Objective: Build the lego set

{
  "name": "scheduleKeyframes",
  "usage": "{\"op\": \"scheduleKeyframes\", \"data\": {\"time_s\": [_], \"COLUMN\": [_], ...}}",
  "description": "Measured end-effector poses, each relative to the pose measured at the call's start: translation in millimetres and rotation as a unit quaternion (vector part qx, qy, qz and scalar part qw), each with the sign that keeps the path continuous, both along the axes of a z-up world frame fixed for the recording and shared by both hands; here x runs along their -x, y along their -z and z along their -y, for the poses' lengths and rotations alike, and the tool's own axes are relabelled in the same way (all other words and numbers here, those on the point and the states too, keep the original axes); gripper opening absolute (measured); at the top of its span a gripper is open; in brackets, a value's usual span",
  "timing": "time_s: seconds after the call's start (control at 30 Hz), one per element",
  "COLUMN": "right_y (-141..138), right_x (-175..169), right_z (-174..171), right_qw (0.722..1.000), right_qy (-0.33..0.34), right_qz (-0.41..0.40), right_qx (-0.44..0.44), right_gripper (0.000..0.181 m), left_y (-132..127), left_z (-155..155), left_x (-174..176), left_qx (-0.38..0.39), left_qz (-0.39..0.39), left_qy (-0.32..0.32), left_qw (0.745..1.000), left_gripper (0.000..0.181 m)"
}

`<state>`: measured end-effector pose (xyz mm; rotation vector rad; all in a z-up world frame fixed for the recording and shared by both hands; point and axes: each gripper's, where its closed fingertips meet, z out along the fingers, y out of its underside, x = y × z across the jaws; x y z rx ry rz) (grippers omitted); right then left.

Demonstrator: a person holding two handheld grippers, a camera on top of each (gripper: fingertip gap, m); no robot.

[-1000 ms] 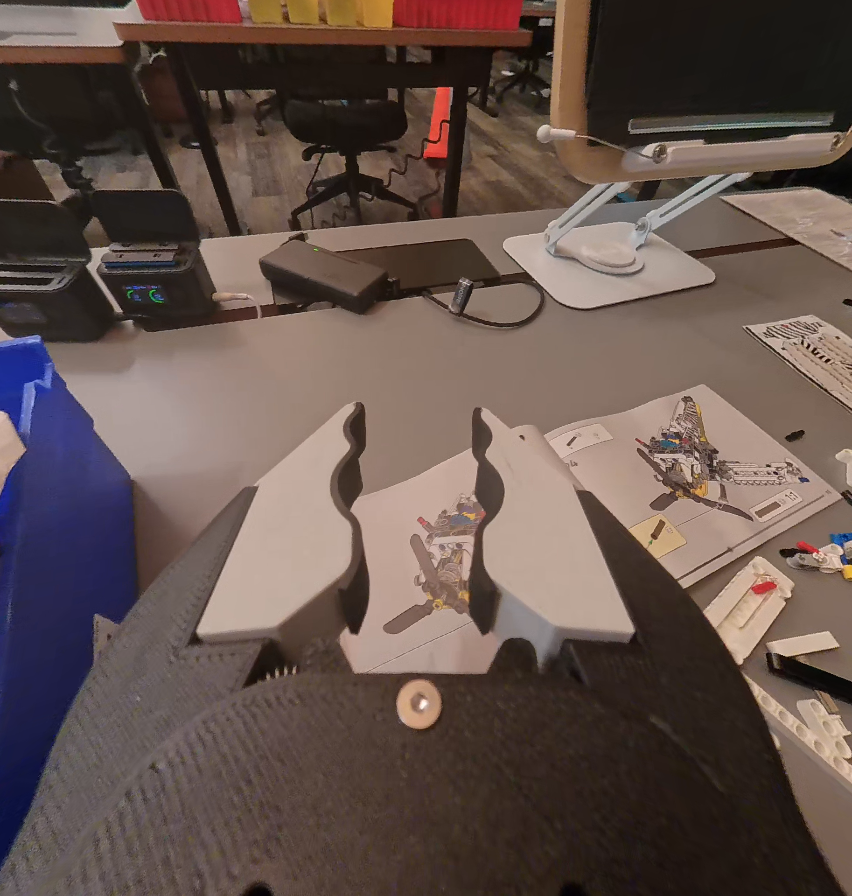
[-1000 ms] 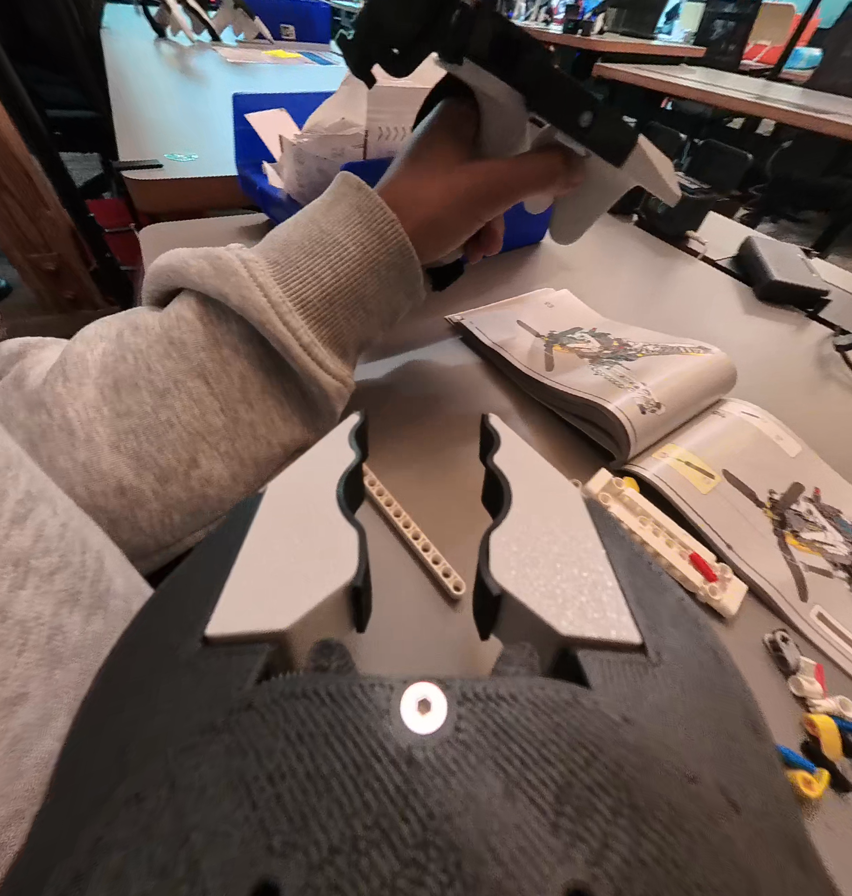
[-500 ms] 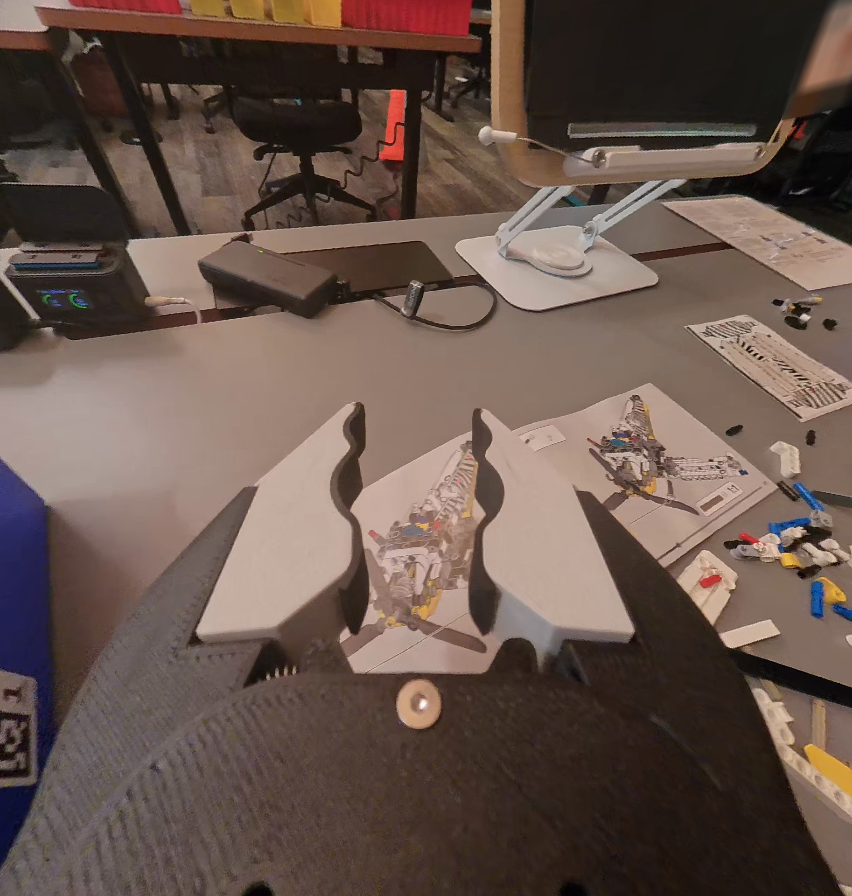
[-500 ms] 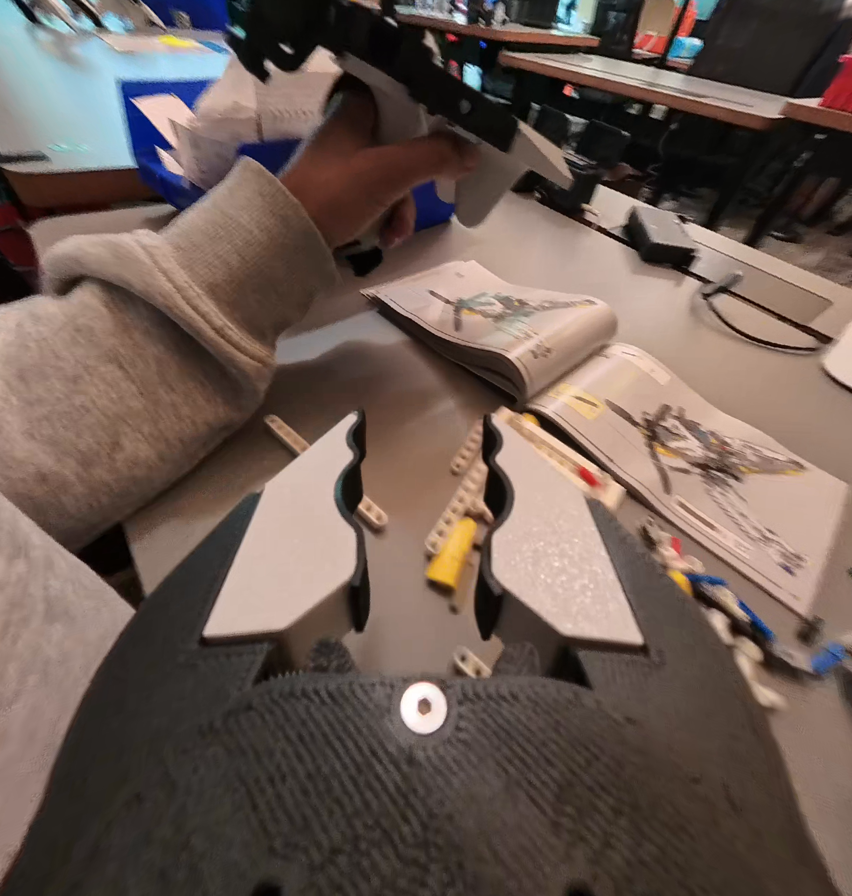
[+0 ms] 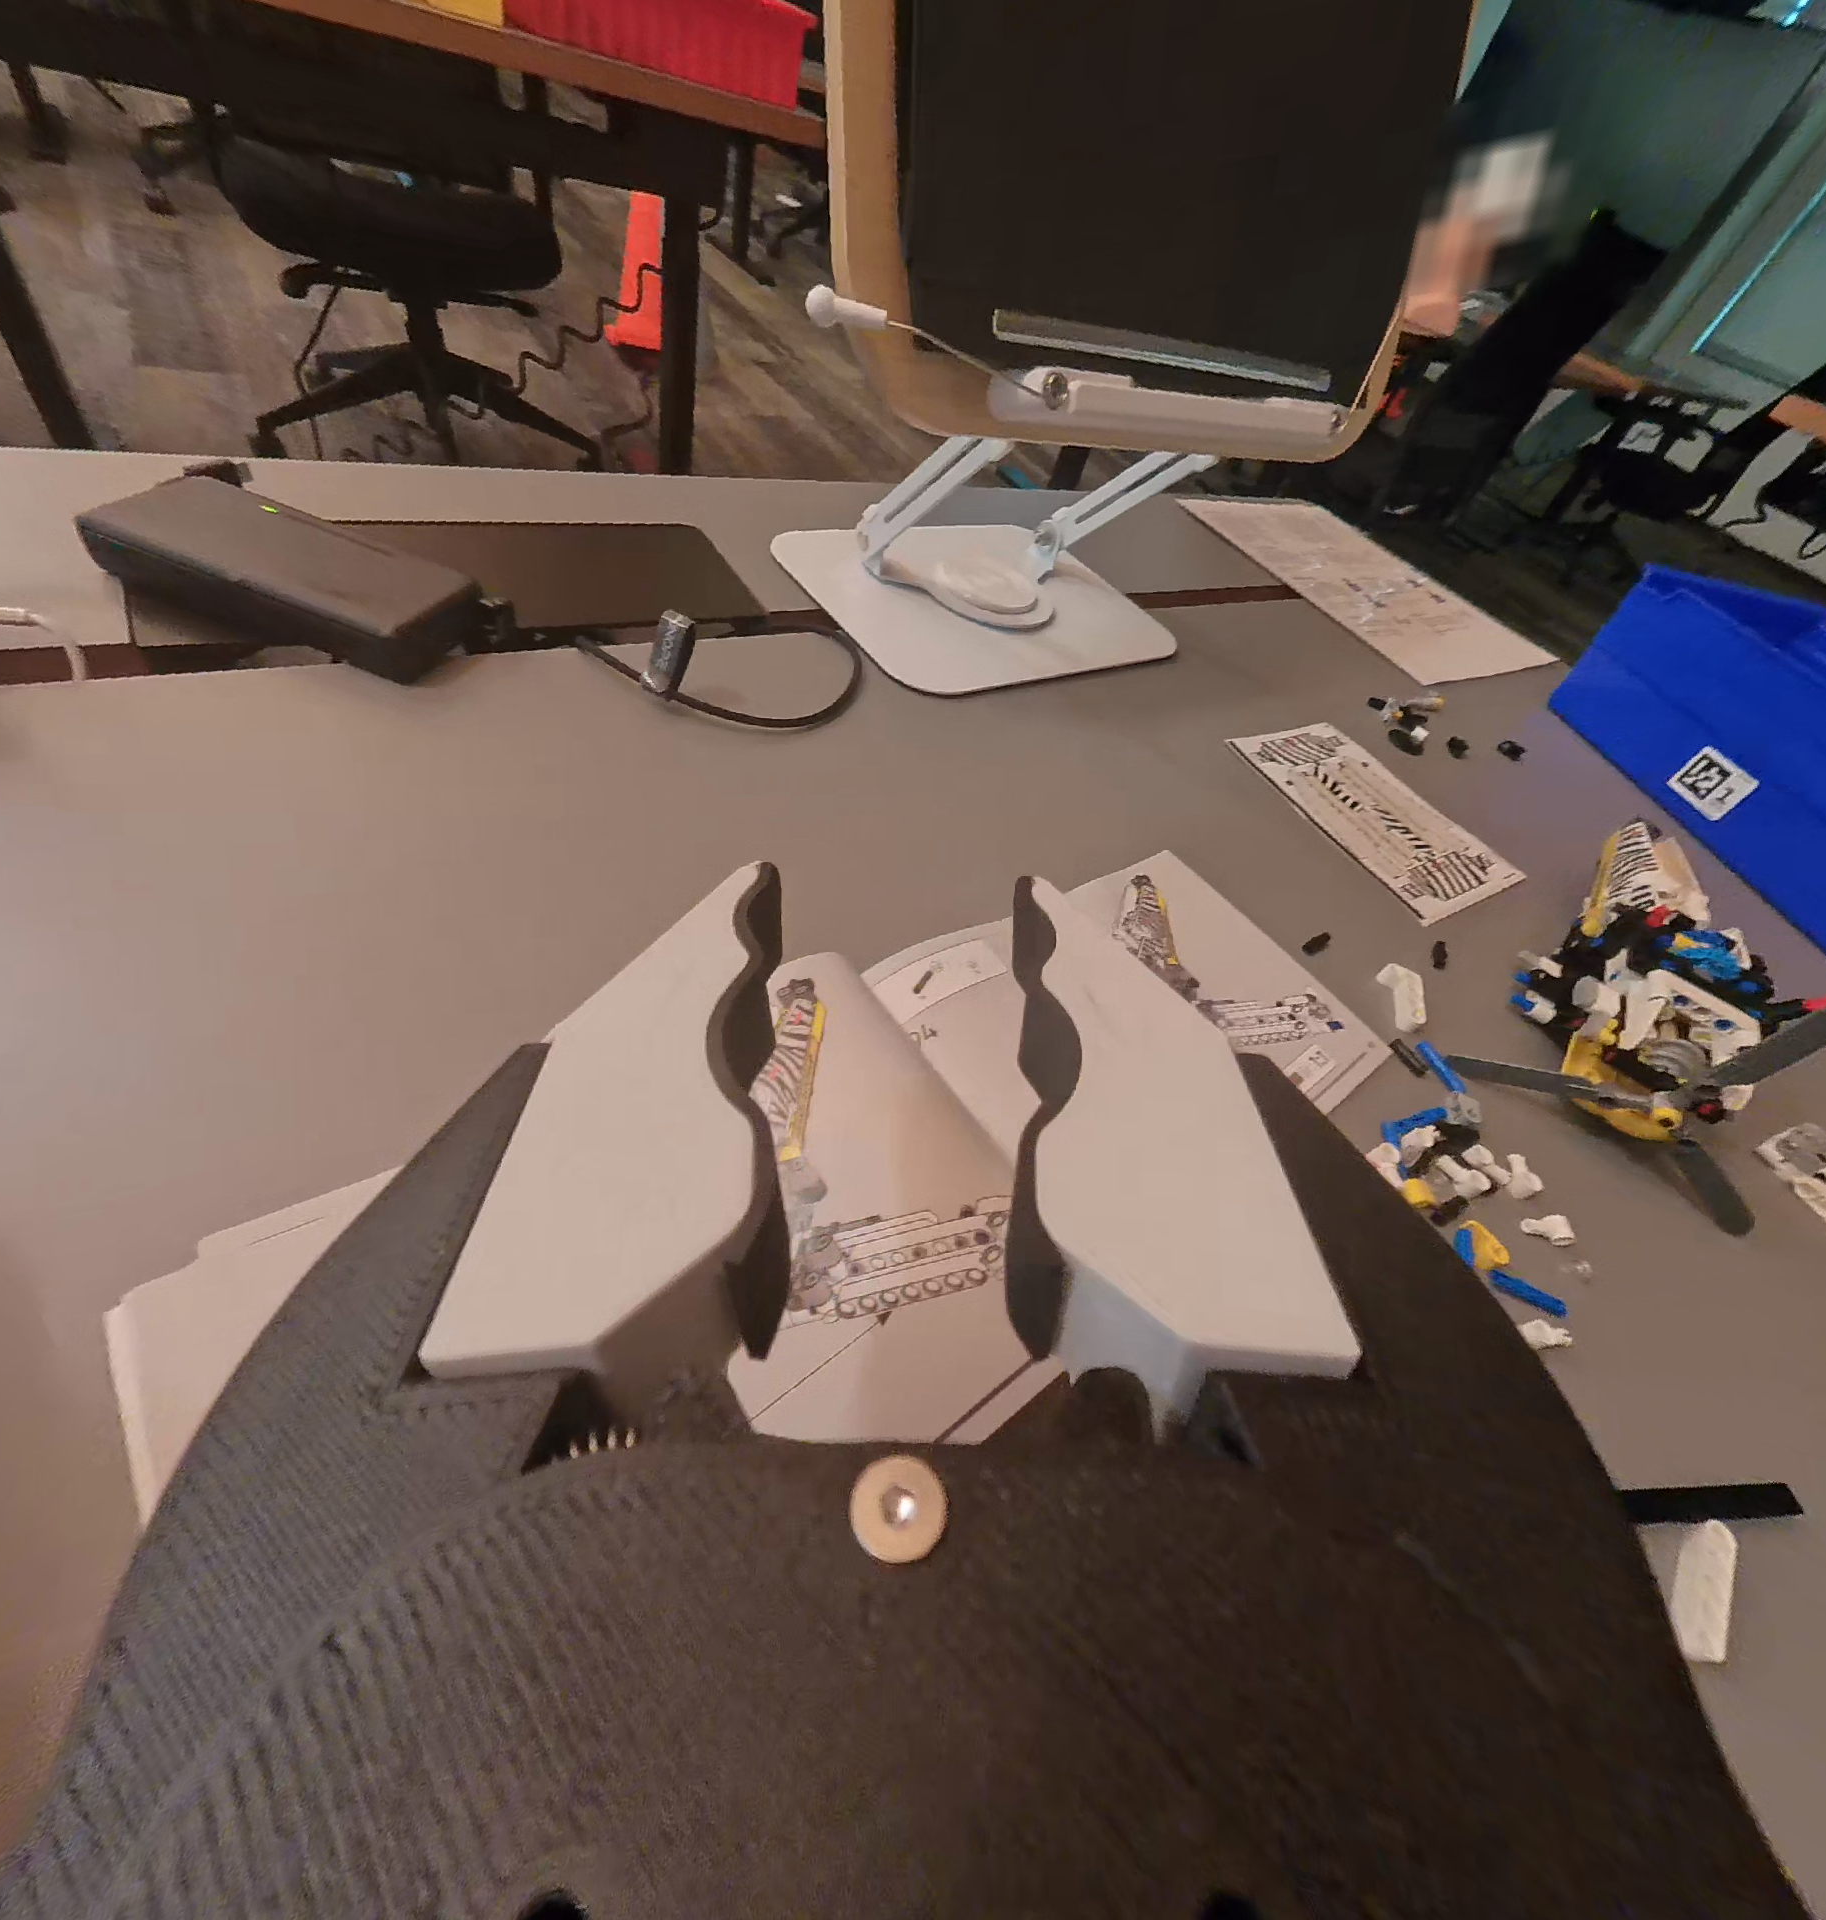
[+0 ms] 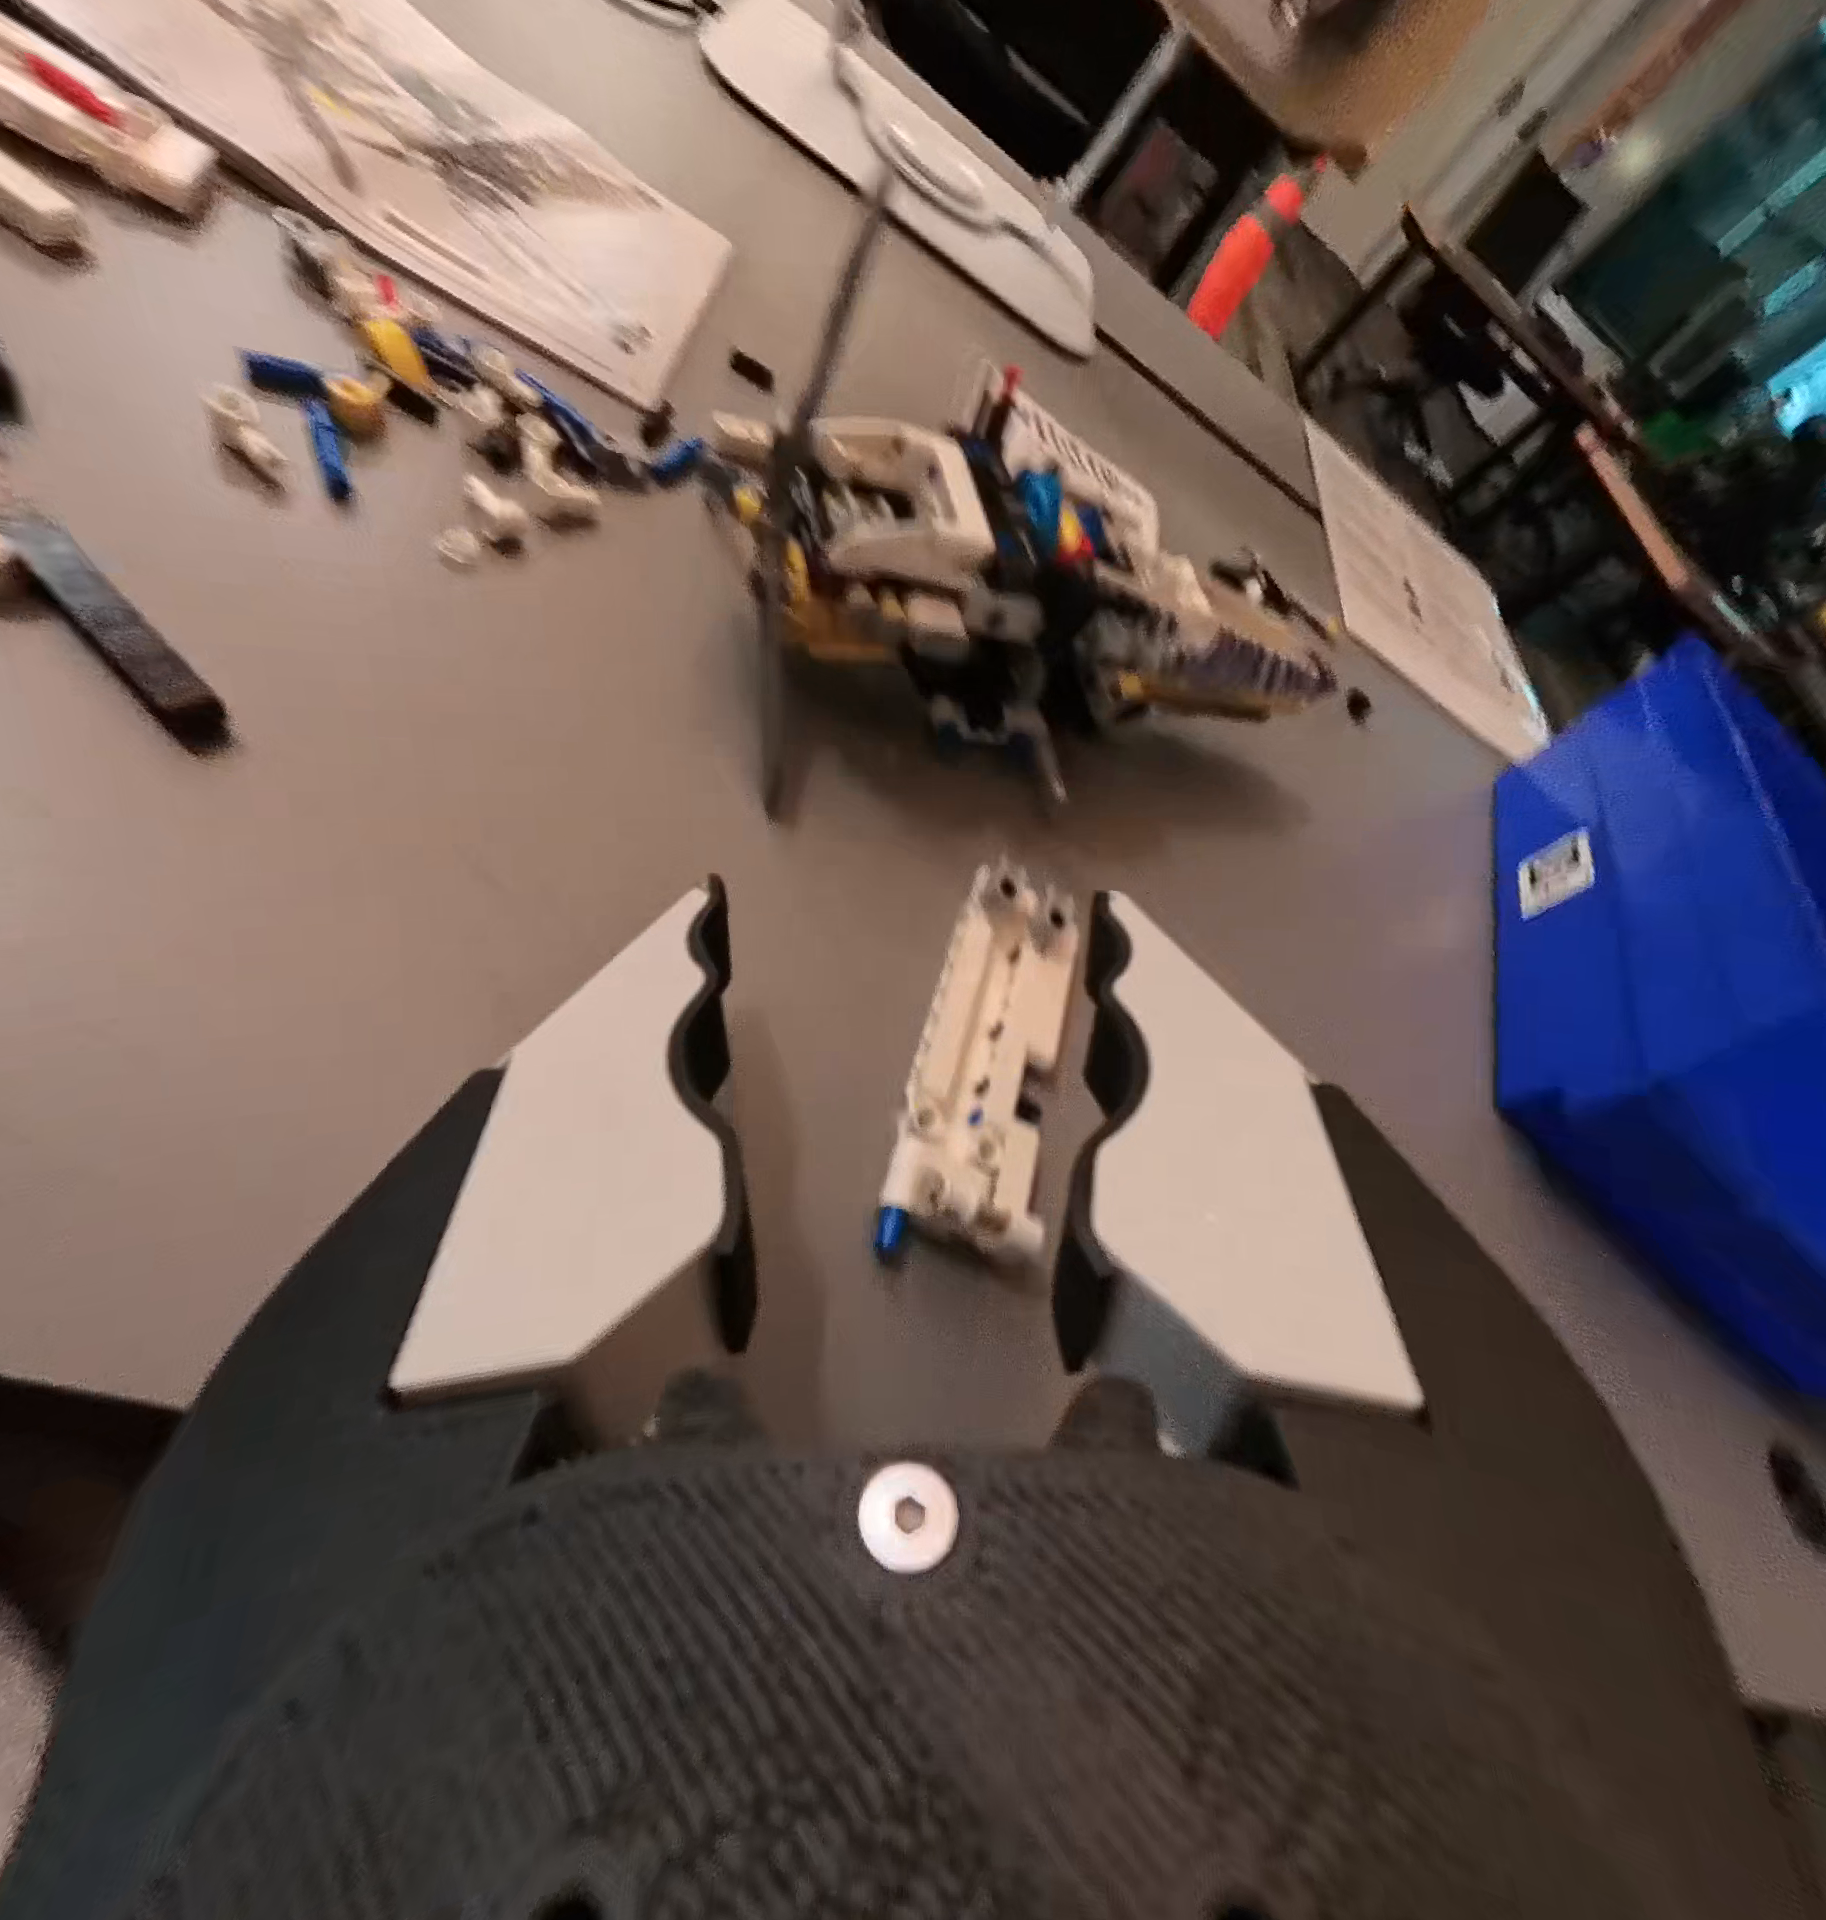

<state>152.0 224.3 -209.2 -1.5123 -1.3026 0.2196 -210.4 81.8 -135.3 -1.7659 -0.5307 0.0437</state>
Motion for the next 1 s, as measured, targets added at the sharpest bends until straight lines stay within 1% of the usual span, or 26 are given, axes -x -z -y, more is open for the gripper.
{"op": "scheduleKeyframes", "data": {"time_s": [0.07,0.1,0.13,0.3,0.4,0.47,0.67,0.7,0.77,0.87,0.93,1.0], "right_y": [7,6,7,18,19,20,21,22,25,30,31,31], "right_x": [-14,-18,-21,-26,-25,-23,-20,-19,-17,-15,-13,-11], "right_z": [-9,-14,-18,-25,-28,-29,-30,-30,-30,-31,-32,-33], "right_qw": [0.998,0.996,0.993,0.972,0.970,0.970,0.971,0.971,0.970,0.969,0.969,0.969], "right_qy": [0.035,0.047,0.056,0.064,0.062,0.061,0.058,0.058,0.055,0.052,0.049,0.046], "right_qz": [-0.031,-0.056,-0.072,-0.127,-0.131,-0.125,-0.120,-0.116,-0.094,-0.061,-0.052,-0.051], "right_qx": [0.034,0.052,0.073,0.185,0.195,0.198,0.201,0.203,0.215,0.234,0.238,0.238], "right_gripper": [0.076,0.075,0.080,0.081,0.086,0.086,0.083,0.079,0.061,0.040,0.032,0.032], "left_y": [-1,-2,-2,-6,-18,-23,-22,-23,-23,-24,-26,-28], "left_z": [-2,-3,-4,-6,-3,-2,-4,-5,-6,-5,-3,-1], "left_x": [-2,-3,-4,-7,-8,-7,-10,-11,-12,-13,-12,-10], "left_qx": [-0.011,-0.017,-0.022,-0.055,-0.096,-0.113,-0.114,-0.115,-0.118,-0.128,-0.138,-0.145], "left_qz": [0.007,0.012,0.019,0.056,0.061,0.058,0.068,0.070,0.074,0.087,0.092,0.096], "left_qy": [0.005,0.008,0.012,0.028,0.027,0.025,0.034,0.037,0.041,0.047,0.046,0.044], "left_qw": [1.000,1.000,1.000,0.997,0.993,0.992,0.991,0.990,0.989,0.987,0.985,0.984], "left_gripper": [0.043,0.043,0.043,0.043,0.042,0.041,0.041,0.041,0.041,0.041,0.042,0.042]}}
